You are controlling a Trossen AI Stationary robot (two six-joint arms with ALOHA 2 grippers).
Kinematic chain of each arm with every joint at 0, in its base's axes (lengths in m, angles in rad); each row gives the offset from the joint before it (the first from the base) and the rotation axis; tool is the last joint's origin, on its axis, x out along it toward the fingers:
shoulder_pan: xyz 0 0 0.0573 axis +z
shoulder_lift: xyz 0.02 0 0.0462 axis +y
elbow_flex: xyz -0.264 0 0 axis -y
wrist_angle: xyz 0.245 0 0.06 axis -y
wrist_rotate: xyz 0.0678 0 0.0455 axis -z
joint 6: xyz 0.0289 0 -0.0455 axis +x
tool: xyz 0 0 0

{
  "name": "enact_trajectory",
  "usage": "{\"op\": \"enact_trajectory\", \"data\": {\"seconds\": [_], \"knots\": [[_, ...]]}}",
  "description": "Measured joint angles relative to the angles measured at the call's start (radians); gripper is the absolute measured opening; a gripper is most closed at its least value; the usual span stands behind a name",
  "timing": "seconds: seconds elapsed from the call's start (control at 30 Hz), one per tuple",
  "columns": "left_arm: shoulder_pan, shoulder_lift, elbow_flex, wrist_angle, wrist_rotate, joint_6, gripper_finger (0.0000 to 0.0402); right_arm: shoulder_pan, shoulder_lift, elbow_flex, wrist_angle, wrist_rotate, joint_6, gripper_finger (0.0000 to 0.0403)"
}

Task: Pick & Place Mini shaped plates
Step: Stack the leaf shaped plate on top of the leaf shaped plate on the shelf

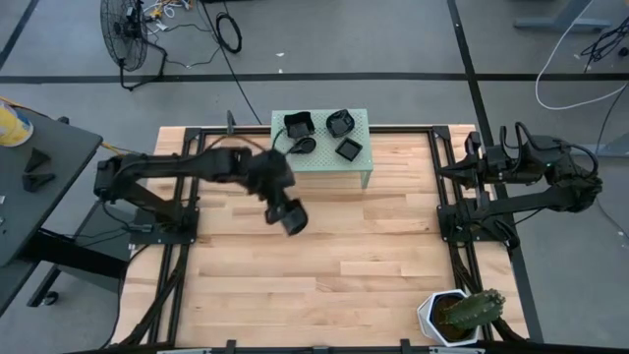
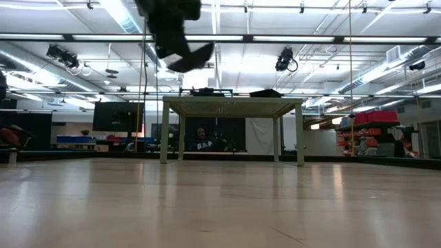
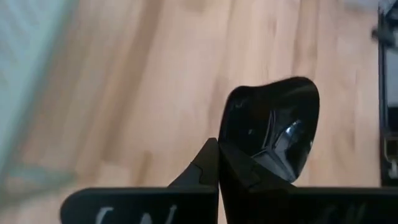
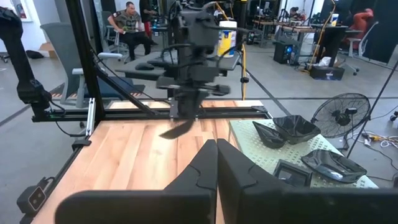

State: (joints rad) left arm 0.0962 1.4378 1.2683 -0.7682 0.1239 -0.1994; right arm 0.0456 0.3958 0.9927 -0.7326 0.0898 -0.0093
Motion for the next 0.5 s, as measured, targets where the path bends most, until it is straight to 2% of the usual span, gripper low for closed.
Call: {"op": "enact_trajectory", "data": {"seconds": [0.27,0.5], "knots": [[0.146,0.132,0.197,0.040,0.003,0.160,0.0000,0.000,0.000,0.000,0.000,0.000,0.000,0.0004],[0.258,0.253,0.418,0.067,-0.023,0.220,0.0000,0.000,0.000,0.000,0.000,0.000,0.000,0.0004]]}}
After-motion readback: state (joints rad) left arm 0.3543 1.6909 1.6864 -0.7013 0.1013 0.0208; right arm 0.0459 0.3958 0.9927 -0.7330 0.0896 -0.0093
